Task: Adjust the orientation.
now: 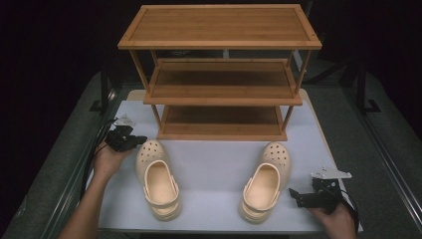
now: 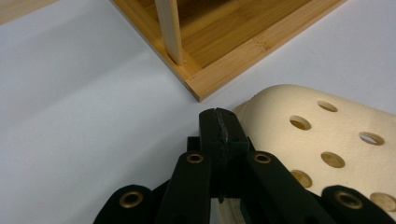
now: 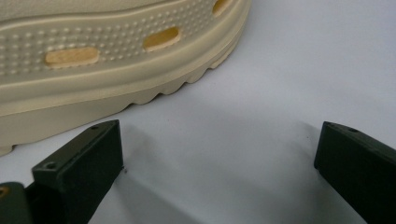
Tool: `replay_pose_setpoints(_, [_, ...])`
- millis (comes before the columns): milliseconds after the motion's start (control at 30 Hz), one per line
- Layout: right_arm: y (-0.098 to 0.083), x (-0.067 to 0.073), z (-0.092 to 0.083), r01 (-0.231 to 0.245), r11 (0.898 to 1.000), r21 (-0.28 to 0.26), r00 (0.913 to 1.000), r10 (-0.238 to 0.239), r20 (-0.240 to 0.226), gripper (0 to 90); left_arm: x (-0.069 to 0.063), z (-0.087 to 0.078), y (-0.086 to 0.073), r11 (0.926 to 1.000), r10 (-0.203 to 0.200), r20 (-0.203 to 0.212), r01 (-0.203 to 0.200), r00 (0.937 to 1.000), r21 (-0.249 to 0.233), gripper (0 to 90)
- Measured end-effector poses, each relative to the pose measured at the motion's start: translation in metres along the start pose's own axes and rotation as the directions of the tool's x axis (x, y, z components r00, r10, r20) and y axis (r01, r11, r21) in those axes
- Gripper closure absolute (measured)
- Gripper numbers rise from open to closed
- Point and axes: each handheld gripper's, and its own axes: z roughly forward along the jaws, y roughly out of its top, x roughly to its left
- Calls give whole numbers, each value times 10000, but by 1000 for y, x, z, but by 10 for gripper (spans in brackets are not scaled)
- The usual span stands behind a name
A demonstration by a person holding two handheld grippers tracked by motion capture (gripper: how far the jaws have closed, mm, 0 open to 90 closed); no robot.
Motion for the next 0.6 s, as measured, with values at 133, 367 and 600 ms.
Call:
replay_pose_setpoints(133, [0, 0, 0, -3, 10000, 1, 10000, 3, 1, 7, 3, -1, -4, 9998, -176, 133, 178, 9998, -132, 900])
replay_pose_setpoints(367, [0, 0, 0, -3, 10000, -3, 10000, 3, -1, 7, 1, -31, -25, 9985, -332, -22, 331, 9994, -428, 900])
replay_pose_setpoints(600, [0, 0, 0, 4, 10000, -10, 10000, -4, 2, 7, -16, -60, -55, 9967, -540, 18, 540, 9985, -600, 900])
